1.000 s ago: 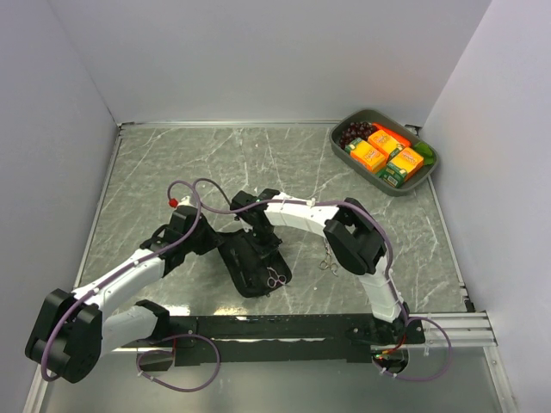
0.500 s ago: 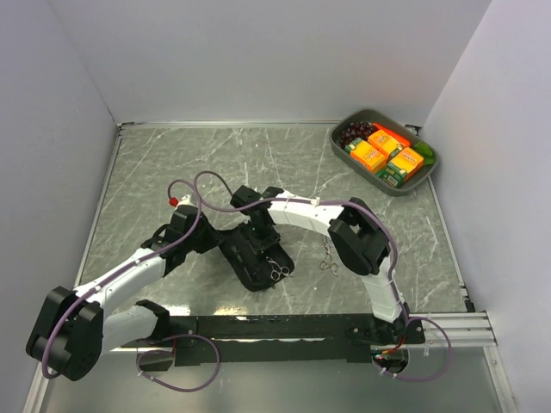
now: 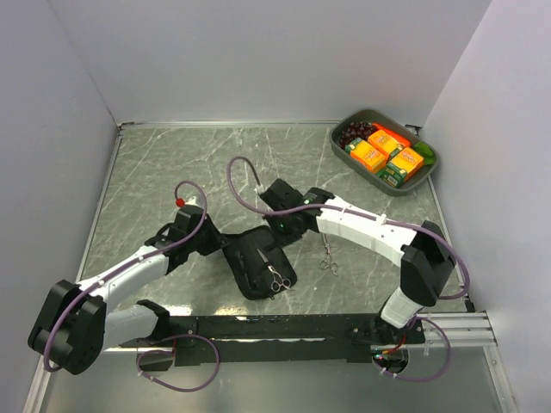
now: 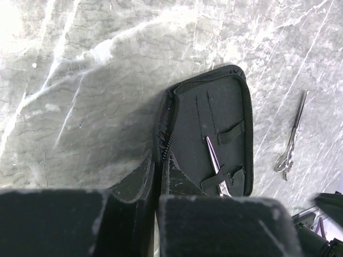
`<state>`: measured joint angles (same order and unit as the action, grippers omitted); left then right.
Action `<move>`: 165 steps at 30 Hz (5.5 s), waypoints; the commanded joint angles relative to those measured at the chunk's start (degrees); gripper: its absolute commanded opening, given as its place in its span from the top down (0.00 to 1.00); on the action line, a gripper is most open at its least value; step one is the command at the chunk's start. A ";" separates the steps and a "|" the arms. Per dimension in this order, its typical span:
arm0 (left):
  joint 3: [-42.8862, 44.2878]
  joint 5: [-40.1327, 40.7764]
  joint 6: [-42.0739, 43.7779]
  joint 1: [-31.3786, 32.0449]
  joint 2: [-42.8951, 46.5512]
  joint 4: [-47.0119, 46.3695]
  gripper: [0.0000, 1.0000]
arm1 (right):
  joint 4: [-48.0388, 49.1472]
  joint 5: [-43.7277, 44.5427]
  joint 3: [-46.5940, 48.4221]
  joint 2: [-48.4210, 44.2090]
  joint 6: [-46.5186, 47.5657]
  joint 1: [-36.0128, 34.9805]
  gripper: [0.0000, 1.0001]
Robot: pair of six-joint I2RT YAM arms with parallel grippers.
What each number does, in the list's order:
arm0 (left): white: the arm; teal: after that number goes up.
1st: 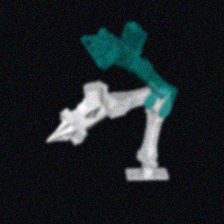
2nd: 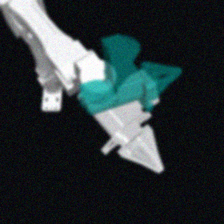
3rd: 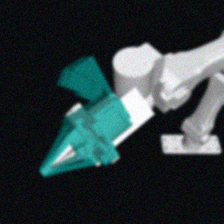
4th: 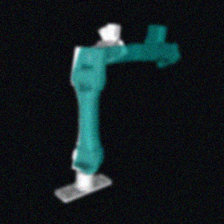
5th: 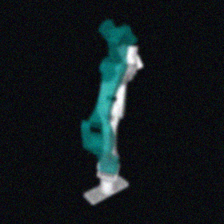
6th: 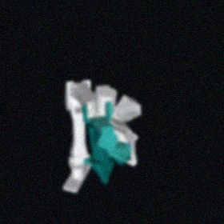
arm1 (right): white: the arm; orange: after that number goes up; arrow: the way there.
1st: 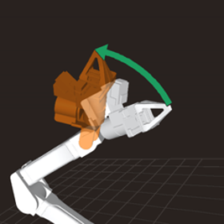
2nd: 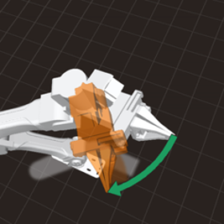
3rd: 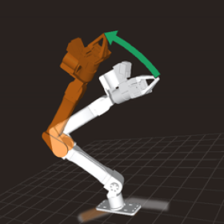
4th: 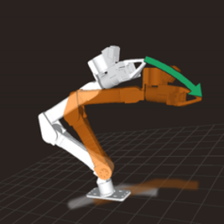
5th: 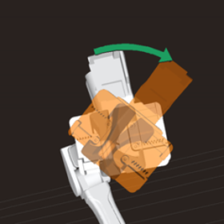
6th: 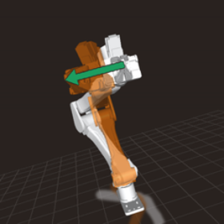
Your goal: Sort the hair-cutting tools
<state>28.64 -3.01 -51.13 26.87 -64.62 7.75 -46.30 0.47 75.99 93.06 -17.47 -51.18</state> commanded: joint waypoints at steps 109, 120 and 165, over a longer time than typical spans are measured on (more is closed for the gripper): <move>8.18 1.95 -0.98 3.10 -3.67 4.38 0.99 | -9.94 -1.10 13.85 8.91 -0.71 2.13 0.98; 6.16 1.96 -2.31 3.10 -5.95 0.70 0.99 | -4.95 0.76 -4.61 1.43 -4.67 8.11 0.83; 16.02 8.98 -6.69 -1.30 4.49 23.71 0.43 | 1.75 7.79 2.31 8.00 -13.02 20.68 0.91</move>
<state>51.07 1.30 -43.88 23.68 -67.13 26.04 -46.81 4.86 70.74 95.24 -25.34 -33.67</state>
